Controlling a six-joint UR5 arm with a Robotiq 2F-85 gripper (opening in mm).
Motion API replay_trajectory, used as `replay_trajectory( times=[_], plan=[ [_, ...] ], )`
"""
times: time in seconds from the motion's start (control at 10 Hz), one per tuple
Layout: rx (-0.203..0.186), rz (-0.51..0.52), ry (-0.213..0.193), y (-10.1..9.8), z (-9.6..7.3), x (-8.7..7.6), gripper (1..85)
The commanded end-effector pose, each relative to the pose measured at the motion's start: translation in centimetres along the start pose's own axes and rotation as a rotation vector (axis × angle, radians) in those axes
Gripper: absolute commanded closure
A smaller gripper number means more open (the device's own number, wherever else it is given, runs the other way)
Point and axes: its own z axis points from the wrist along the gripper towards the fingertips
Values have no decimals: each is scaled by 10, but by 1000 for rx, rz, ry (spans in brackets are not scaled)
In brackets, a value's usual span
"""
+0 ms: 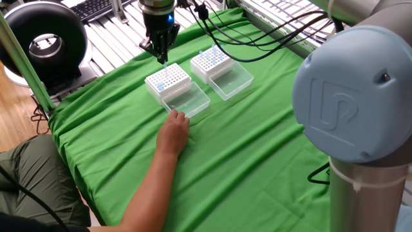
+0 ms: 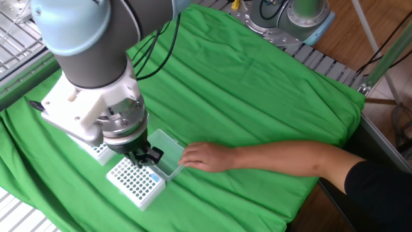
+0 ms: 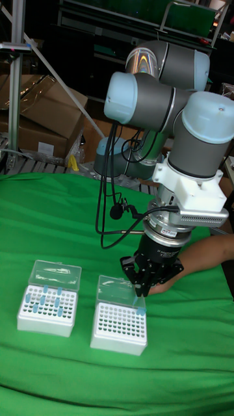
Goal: Insert a medium pipette tip into the holder for medium pipette tips
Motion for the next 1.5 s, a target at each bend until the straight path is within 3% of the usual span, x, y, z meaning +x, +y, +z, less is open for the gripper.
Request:
replay_trajectory(
  times=[0.0, 1.4],
  plan=[
    [-6, 13, -19, 6, 9, -4, 847],
    [5, 17, -33, 8, 23, 2, 847]
  ],
)
